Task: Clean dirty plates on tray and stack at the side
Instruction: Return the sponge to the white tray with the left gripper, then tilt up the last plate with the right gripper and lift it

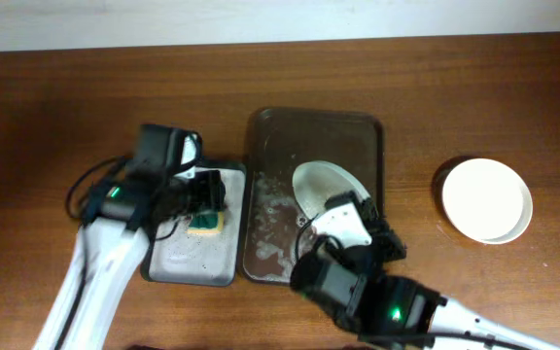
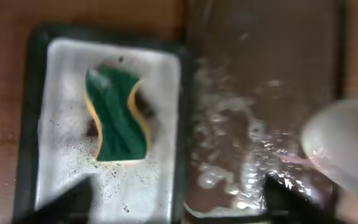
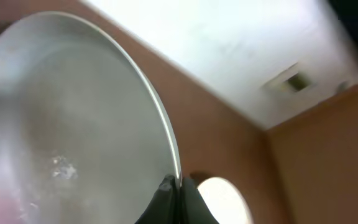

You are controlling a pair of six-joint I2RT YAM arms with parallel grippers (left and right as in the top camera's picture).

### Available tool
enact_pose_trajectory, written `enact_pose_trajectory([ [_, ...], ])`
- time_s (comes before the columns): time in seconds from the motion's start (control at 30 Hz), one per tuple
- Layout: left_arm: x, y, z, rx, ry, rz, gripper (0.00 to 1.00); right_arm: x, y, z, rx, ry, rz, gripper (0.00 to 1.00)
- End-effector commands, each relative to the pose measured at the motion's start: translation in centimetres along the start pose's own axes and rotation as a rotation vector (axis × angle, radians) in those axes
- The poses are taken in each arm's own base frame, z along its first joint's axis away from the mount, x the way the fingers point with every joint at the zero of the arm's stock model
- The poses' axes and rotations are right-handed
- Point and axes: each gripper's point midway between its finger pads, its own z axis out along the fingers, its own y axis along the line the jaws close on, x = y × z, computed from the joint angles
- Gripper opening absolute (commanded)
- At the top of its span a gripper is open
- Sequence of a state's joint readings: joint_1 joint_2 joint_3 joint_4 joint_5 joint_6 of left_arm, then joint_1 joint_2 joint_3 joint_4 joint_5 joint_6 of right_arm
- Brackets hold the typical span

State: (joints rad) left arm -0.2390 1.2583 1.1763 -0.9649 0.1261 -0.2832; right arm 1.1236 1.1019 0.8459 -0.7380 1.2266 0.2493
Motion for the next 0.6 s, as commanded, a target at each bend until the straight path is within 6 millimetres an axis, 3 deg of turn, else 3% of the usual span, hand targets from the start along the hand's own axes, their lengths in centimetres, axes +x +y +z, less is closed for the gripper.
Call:
enact_pose_trajectory([
  [0.0, -0.5, -1.2, -4.2, 0.065, -0.115, 0.039, 1.00, -2.8, -2.7, -2.1, 0.134, -0.110, 0.001, 0.04],
  [0.1, -0.6, -1.4, -5.8, 0.080, -0.166, 0.046, 1.00, -3.9, -4.0, -2.8, 0.196, -0.133, -0.048, 0.04],
  [0.2, -0.6, -1.4, -5.9, 0.080, -0.169, 0.046, 1.00, -5.5, -5.5, -3.4, 0.291, -0.129, -0.133, 0.04],
  [0.33, -0.6, -1.4, -5.9, 0.080, -0.168, 0.046, 0.99, -6.5, -5.6, -3.6, 0.297, -0.121, -0.168, 0.04],
  [0.57, -0.6, -1.4, -5.9, 0.080, -0.168, 0.046, 1.00, -6.6, -5.6, -3.6, 0.294, -0.123, -0.153, 0.04],
])
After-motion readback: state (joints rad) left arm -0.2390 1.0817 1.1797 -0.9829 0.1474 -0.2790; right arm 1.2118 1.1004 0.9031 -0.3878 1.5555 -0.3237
